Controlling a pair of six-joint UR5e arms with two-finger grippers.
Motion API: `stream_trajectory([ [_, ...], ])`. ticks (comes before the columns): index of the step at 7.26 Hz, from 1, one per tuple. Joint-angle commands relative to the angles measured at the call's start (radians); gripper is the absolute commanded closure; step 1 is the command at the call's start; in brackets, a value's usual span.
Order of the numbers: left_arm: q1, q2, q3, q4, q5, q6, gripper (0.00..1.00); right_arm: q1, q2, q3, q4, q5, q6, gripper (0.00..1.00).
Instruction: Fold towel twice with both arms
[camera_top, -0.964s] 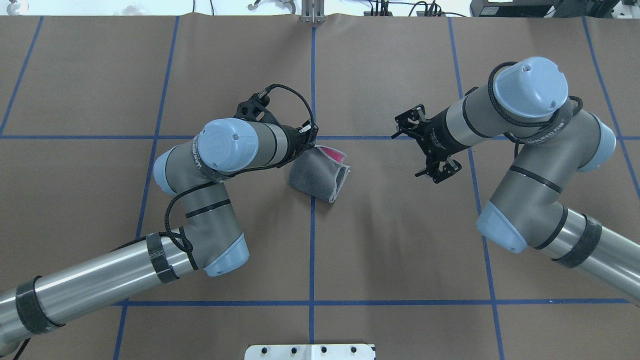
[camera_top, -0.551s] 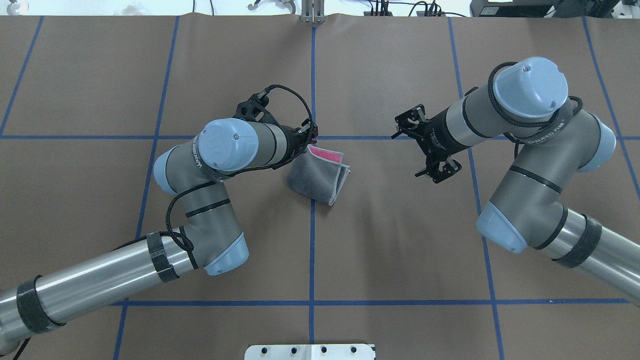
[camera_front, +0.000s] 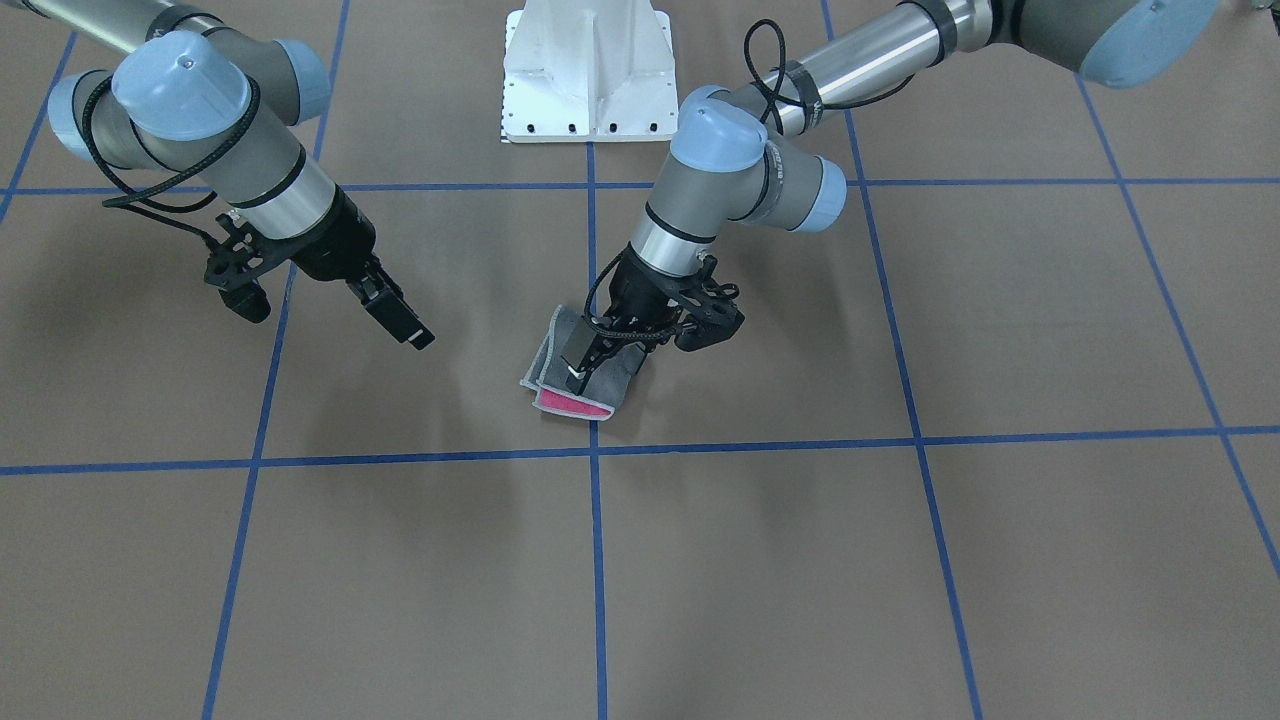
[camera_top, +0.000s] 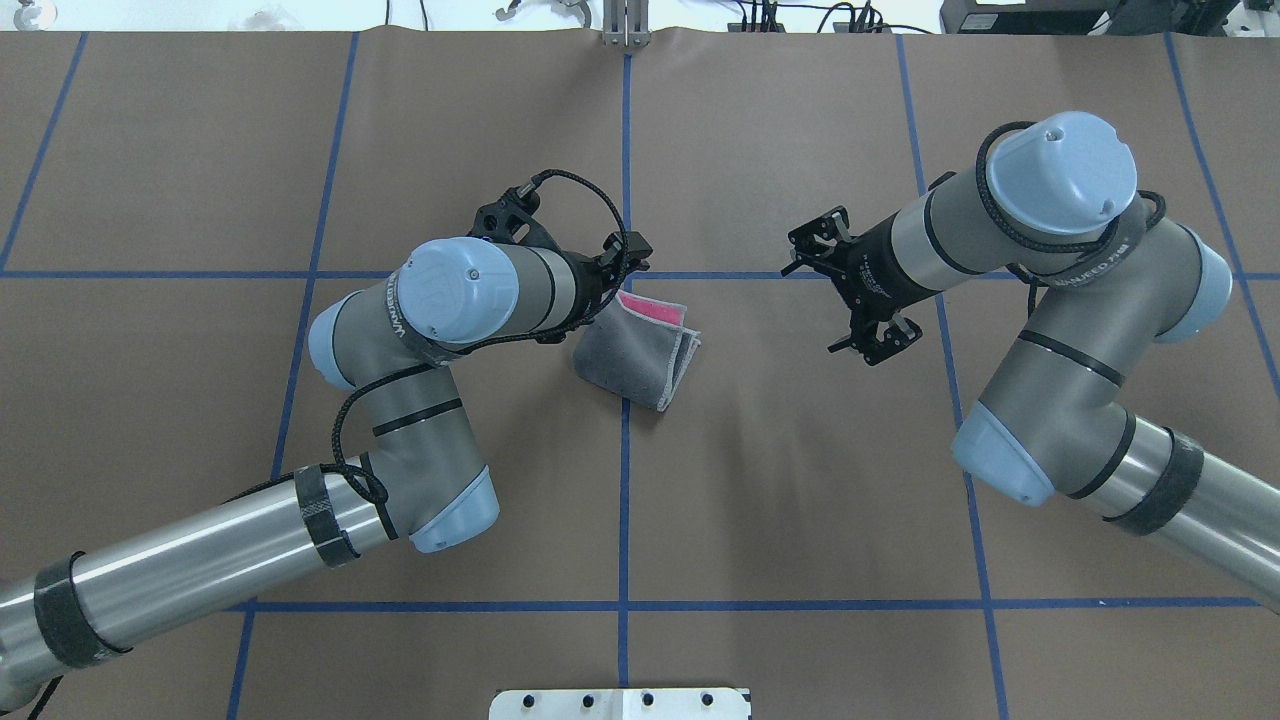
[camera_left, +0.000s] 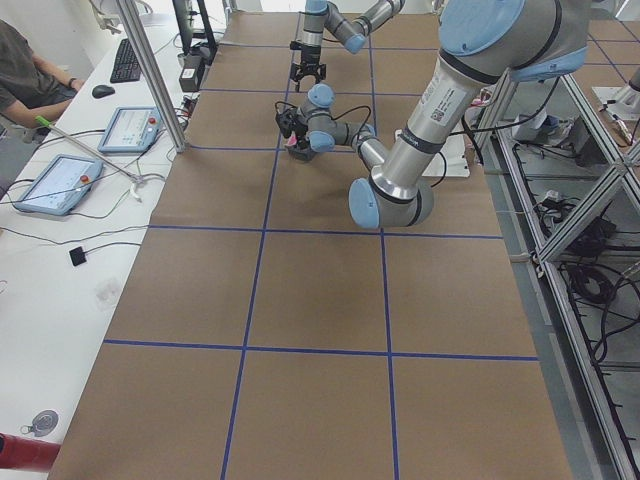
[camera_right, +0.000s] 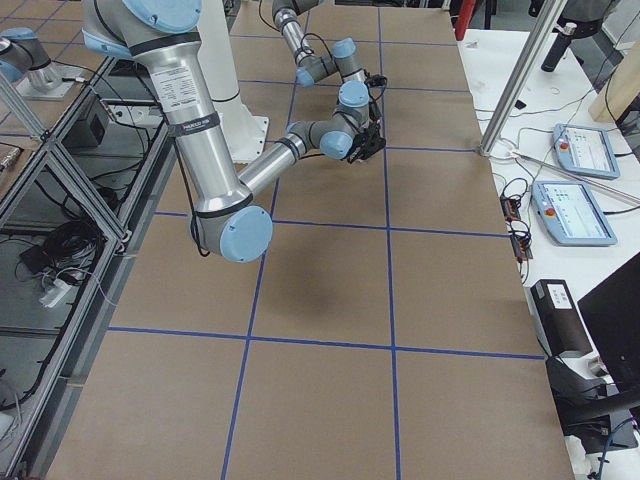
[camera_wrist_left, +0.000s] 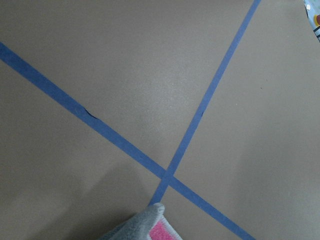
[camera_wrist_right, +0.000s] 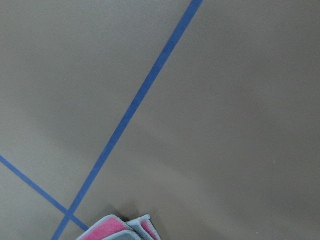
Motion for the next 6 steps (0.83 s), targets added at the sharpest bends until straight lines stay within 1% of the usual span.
stream_trajectory([
  [1,0.011,0.002,0.007,0.0,0.0,-0.002,0.0,0.0,0.001,0.001,0.0,0.001,0.0,0.0],
  [6,0.03,0.002,0.034,-0.002,0.0,-0.006,0.0,-0.001,0.002,-0.002,0.0,0.001,0.0,0.0],
])
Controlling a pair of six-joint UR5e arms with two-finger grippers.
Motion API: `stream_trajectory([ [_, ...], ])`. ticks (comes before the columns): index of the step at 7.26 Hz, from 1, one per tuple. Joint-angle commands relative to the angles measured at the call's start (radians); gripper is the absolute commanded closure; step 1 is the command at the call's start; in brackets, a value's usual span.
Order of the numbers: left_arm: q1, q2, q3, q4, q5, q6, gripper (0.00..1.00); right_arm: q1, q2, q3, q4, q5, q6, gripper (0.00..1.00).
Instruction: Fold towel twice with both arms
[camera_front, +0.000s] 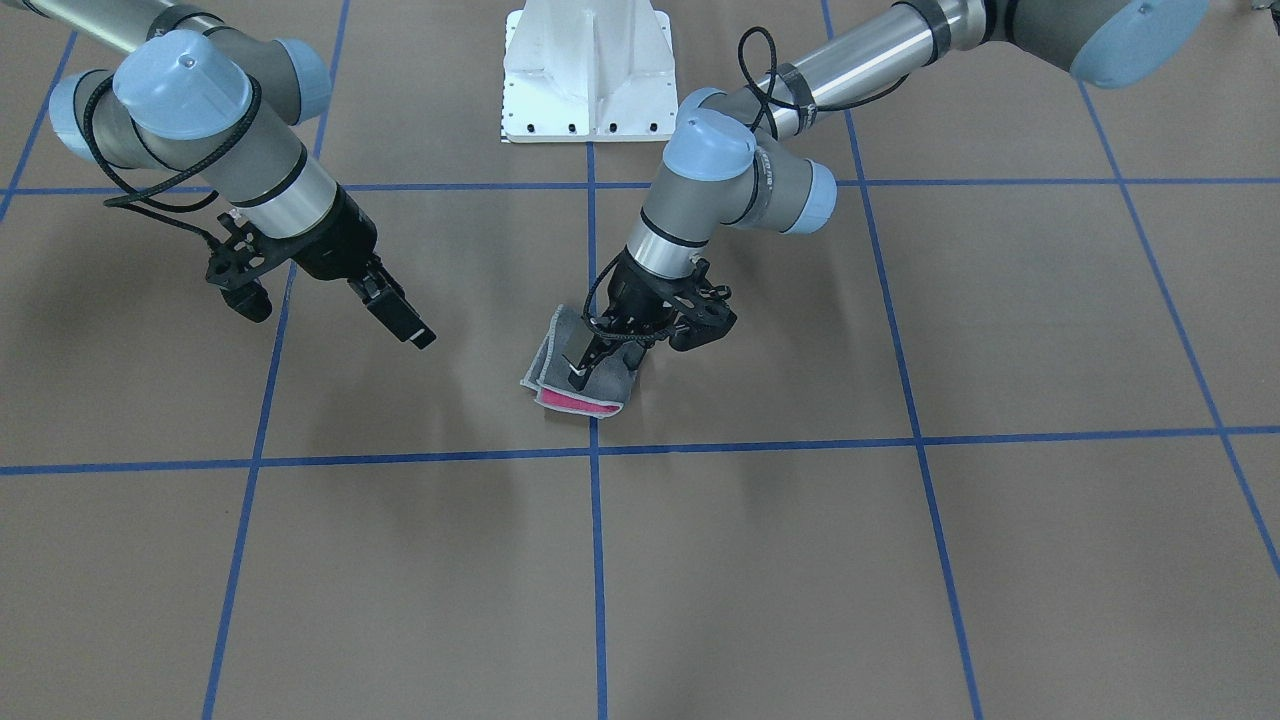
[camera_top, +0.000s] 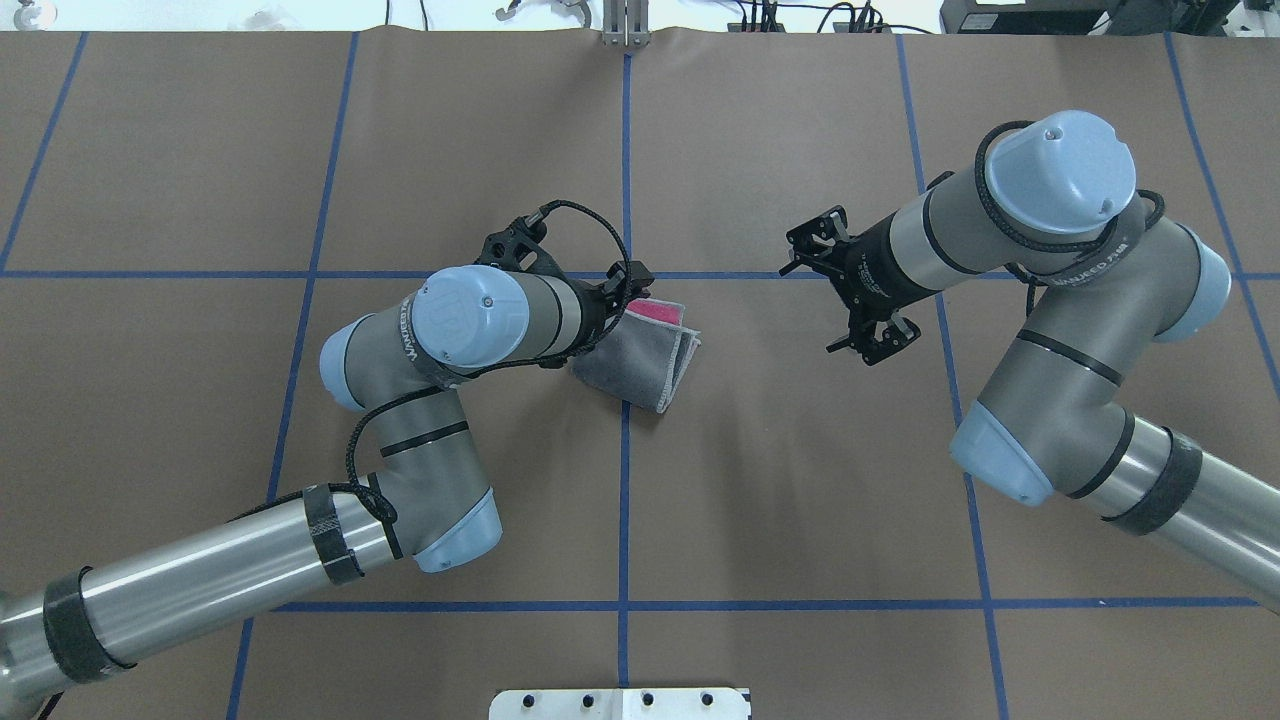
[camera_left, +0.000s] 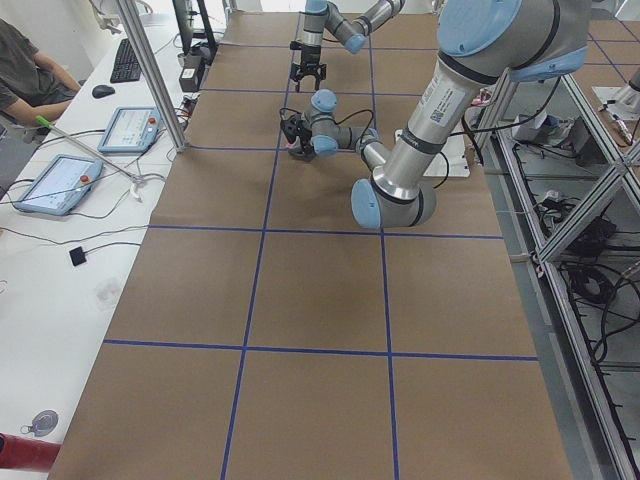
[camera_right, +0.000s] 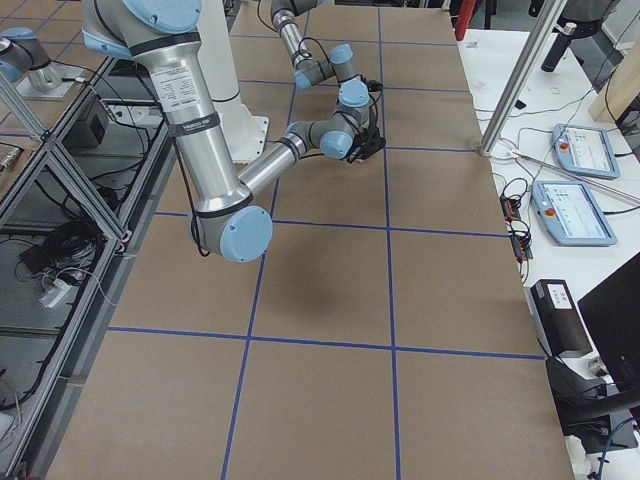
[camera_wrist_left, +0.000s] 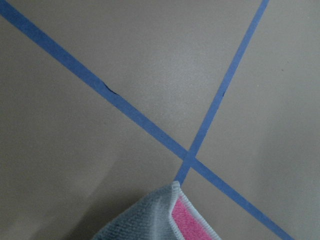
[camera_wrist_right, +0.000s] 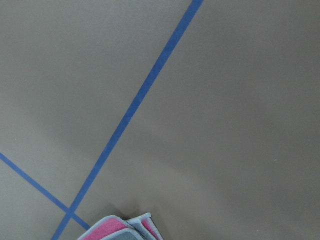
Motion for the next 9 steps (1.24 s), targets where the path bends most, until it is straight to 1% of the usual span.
stream_trajectory([
  [1,0.003,-0.001,0.002,0.0,-0.002,-0.004,0.0,0.0,0.001,-0.001,0.0,0.0,0.0,0.0],
  [3,0.003,-0.001,-0.009,0.001,-0.006,-0.005,0.0,0.0,0.002,-0.001,0.0,0.002,0.0,0.0],
  [5,-0.016,0.003,-0.036,-0.001,-0.107,-0.005,0.0,0.0,0.002,-0.001,0.0,0.002,0.0,0.0],
  [9,-0.014,0.011,-0.034,0.01,-0.109,-0.005,0.0,0.0,0.005,-0.001,0.0,0.002,0.002,0.0],
])
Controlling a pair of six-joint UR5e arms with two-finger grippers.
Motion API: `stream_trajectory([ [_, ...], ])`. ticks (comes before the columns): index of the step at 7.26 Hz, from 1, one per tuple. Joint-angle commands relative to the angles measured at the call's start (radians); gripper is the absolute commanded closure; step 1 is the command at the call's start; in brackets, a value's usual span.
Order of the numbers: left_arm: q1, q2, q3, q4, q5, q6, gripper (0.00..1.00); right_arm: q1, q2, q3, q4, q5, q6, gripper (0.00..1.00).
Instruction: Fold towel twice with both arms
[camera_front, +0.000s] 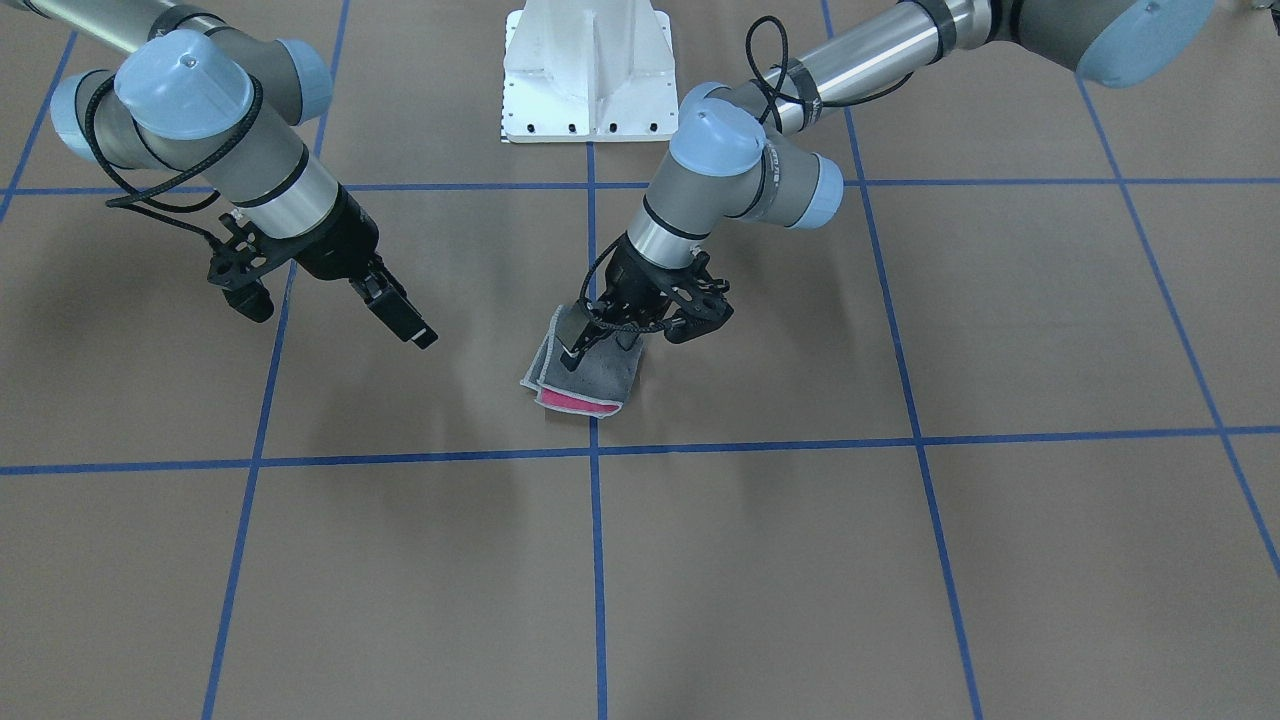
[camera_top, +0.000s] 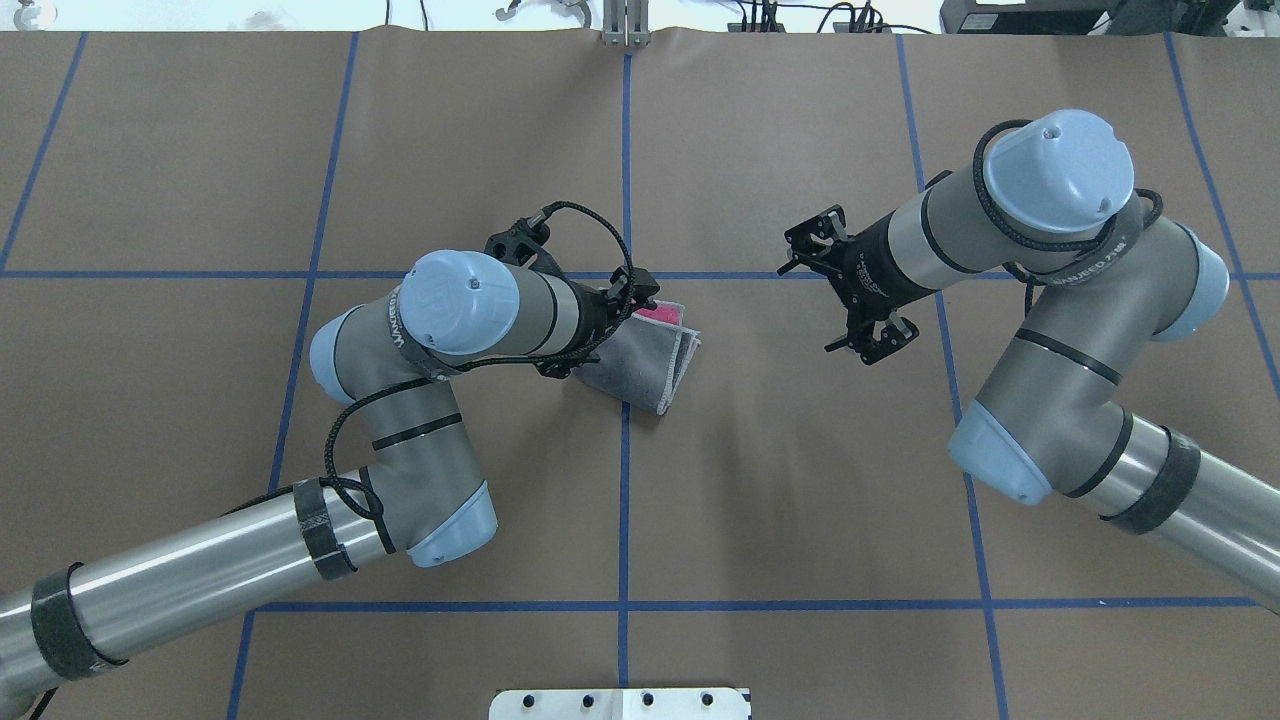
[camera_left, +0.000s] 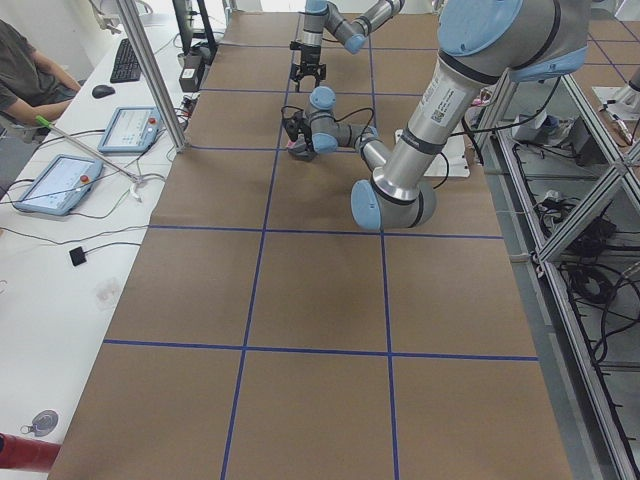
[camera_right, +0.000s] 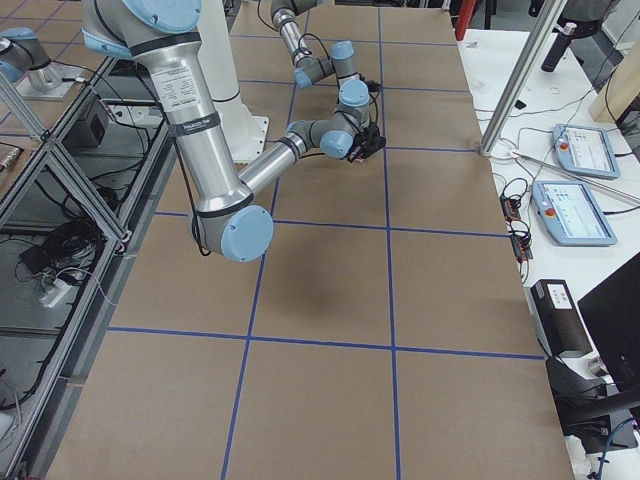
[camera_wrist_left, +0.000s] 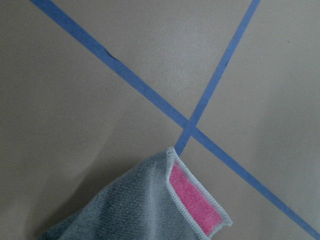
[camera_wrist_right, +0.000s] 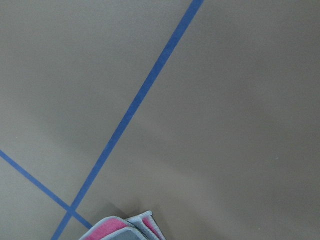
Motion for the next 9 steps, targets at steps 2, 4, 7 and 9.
stream_trajectory([
  [2,0.003,0.002,0.011,0.003,0.001,0.0,0.0,0.0,0.001,0.001,0.0,0.0,0.001,0.0],
  [4,0.003,0.011,0.011,0.003,0.001,0.0,0.0,0.0,0.001,0.003,0.0,0.0,0.005,0.0],
  [7,0.003,0.014,0.011,0.003,0.001,0.0,0.0,0.002,0.003,0.005,-0.002,0.002,0.007,0.0],
  [9,0.003,0.014,0.013,0.003,0.001,0.0,0.0,0.002,0.003,0.003,-0.002,0.002,0.007,0.0],
])
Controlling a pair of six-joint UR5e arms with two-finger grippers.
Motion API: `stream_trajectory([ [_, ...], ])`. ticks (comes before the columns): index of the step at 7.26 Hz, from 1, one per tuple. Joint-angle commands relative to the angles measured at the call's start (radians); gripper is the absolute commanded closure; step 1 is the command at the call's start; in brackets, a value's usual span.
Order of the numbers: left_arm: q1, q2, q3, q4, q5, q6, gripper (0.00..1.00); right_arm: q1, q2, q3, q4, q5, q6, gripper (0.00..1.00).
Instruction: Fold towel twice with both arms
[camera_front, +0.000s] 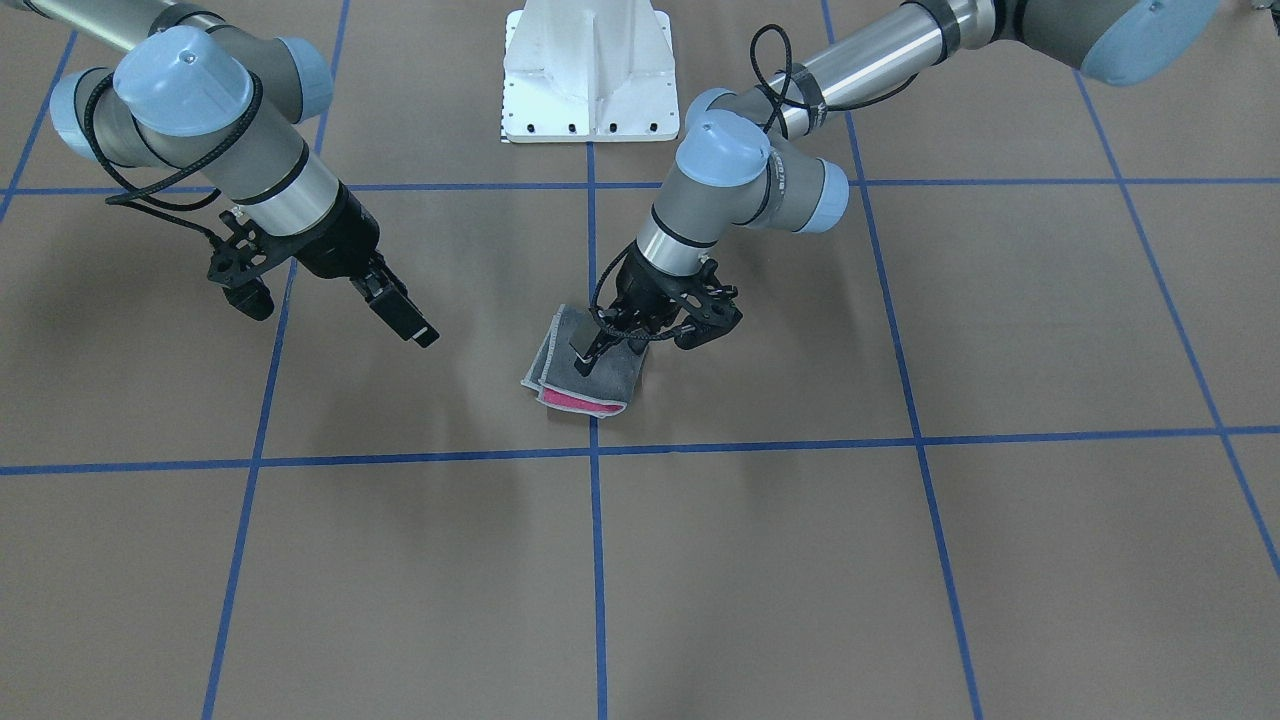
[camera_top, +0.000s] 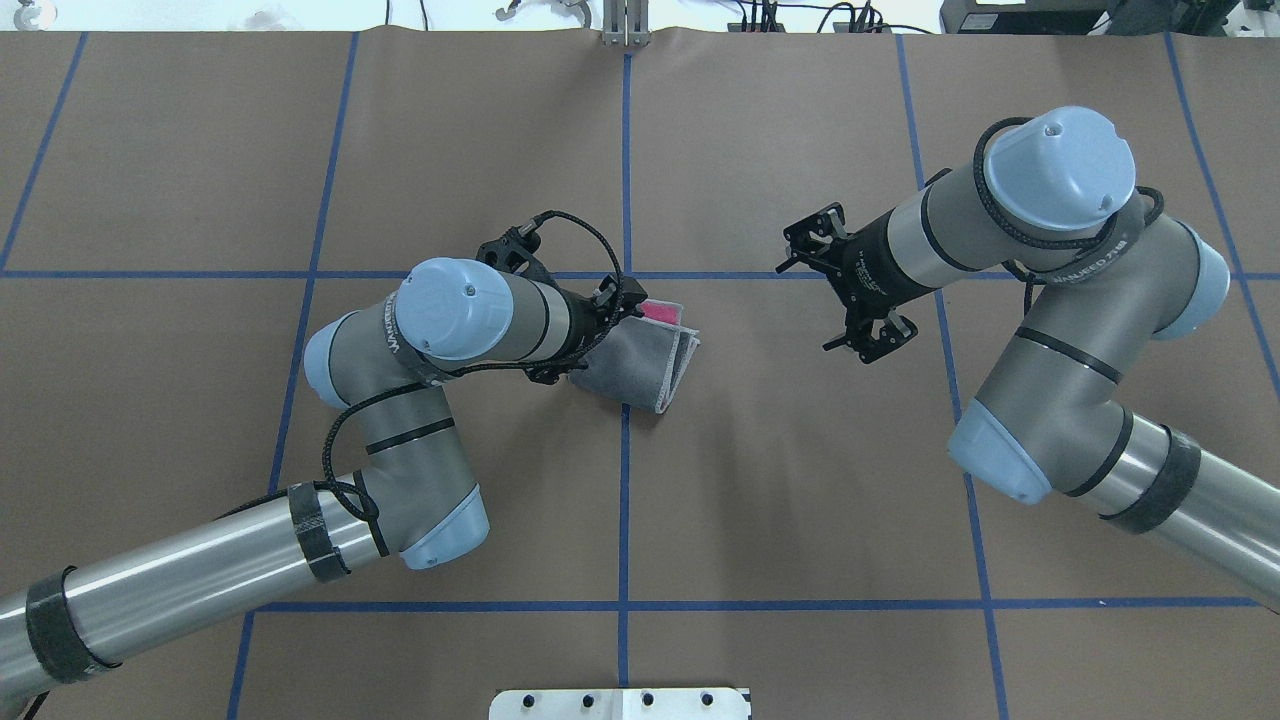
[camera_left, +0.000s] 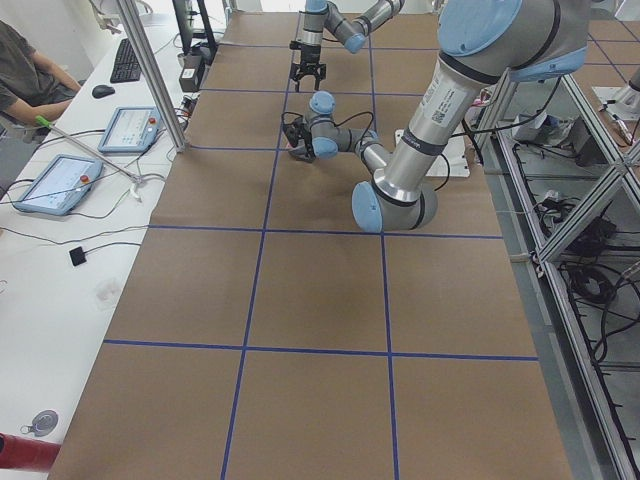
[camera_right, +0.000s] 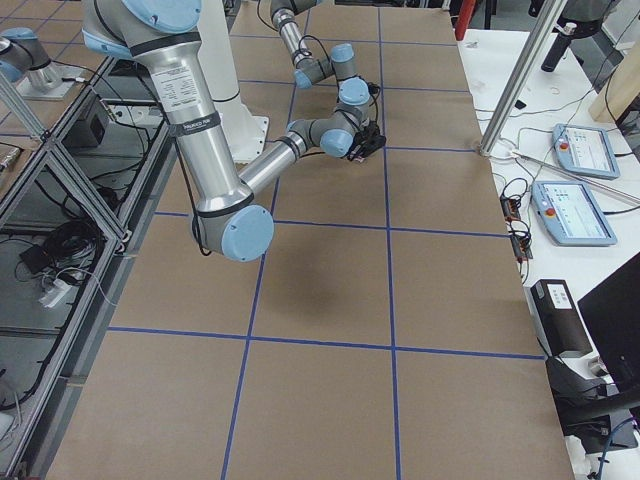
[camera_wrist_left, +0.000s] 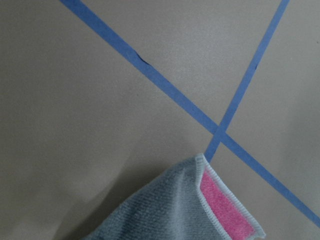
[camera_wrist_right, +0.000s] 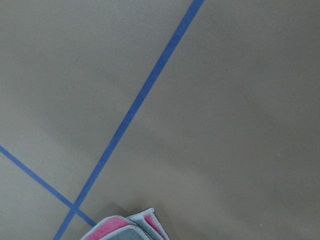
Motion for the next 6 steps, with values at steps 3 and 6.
stream_trajectory([
  [3,-0.004,0.002,-0.009,0.0,-0.001,0.0,0.0,0.003,-0.003,-0.002,0.0,0.002,-0.001,0.0],
  [6,-0.073,0.079,-0.155,0.017,-0.1,0.0,0.0,-0.007,0.029,-0.042,0.0,-0.027,-0.008,0.0],
])
